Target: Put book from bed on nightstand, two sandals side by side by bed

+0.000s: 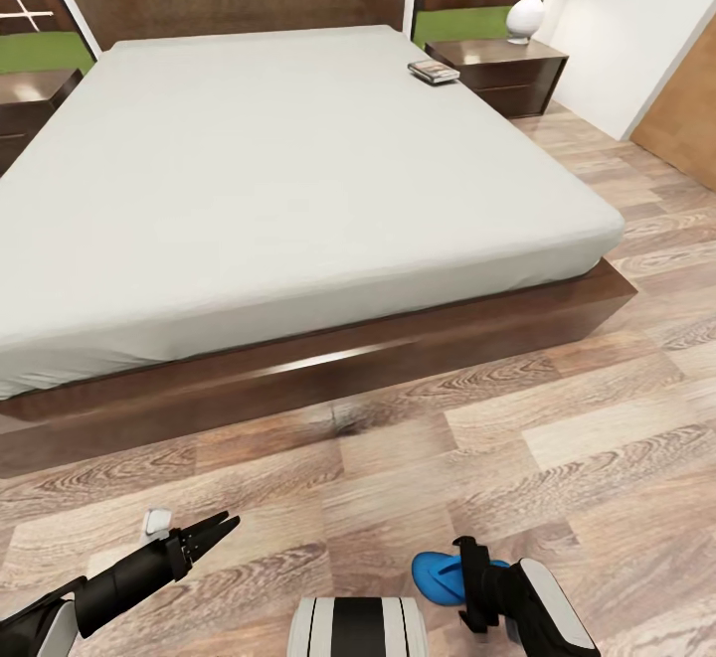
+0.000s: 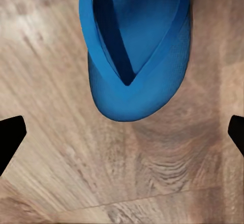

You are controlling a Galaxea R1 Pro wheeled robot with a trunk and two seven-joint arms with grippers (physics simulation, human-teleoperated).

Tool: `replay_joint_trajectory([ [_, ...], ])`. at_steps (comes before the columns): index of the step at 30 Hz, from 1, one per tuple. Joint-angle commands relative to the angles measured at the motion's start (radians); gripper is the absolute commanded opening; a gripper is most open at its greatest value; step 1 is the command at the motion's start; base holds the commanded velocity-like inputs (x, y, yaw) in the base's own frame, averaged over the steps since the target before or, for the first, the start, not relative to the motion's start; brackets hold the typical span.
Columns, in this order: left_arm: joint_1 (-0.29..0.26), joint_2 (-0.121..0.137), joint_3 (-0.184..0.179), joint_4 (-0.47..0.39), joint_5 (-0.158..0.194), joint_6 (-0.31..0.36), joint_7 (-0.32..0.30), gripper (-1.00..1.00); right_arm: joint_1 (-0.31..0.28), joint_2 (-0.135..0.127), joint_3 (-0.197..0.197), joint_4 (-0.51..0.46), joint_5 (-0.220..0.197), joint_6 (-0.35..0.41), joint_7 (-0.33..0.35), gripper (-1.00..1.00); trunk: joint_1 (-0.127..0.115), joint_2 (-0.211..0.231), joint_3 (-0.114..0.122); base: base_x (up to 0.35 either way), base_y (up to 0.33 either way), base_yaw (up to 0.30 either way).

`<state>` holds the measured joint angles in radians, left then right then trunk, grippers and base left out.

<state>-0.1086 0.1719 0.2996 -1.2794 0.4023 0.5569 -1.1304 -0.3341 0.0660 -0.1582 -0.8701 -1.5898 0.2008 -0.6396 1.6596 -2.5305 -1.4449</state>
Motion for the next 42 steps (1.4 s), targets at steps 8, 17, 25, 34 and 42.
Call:
replay_joint_trajectory([
  [8,0.0,0.0,0.0,0.0,0.004,0.009,-0.002,1.0,0.0,0.001,-0.004,0.014,0.0,0.006,0.012,1.0,0.0,0.0,-0.001,0.0,0.0,0.0],
  [17,0.0,0.0,0.0,0.0,0.004,0.009,-0.002,1.0,0.0,-0.002,-0.006,-0.018,0.001,-0.001,0.014,1.0,0.0,0.0,-0.001,0.0,0.0,0.0],
  [25,0.0,0.0,0.0,0.0,0.004,0.009,-0.002,1.0,0.0,-0.001,-0.004,-0.084,0.001,-0.001,0.132,1.0,0.0,0.0,-0.001,0.0,0.0,0.0],
  [34,0.0,0.0,0.0,0.002,0.004,0.009,-0.002,1.0,0.0,0.0,-0.004,-0.084,0.001,-0.003,0.177,1.0,0.0,0.0,-0.001,0.0,0.0,0.0],
  [42,0.0,0.0,0.0,0.002,0.004,0.009,-0.002,1.0,0.0,0.0,-0.004,-0.075,0.0,-0.004,0.176,1.0,0.0,0.0,-0.001,0.0,0.0,0.0],
])
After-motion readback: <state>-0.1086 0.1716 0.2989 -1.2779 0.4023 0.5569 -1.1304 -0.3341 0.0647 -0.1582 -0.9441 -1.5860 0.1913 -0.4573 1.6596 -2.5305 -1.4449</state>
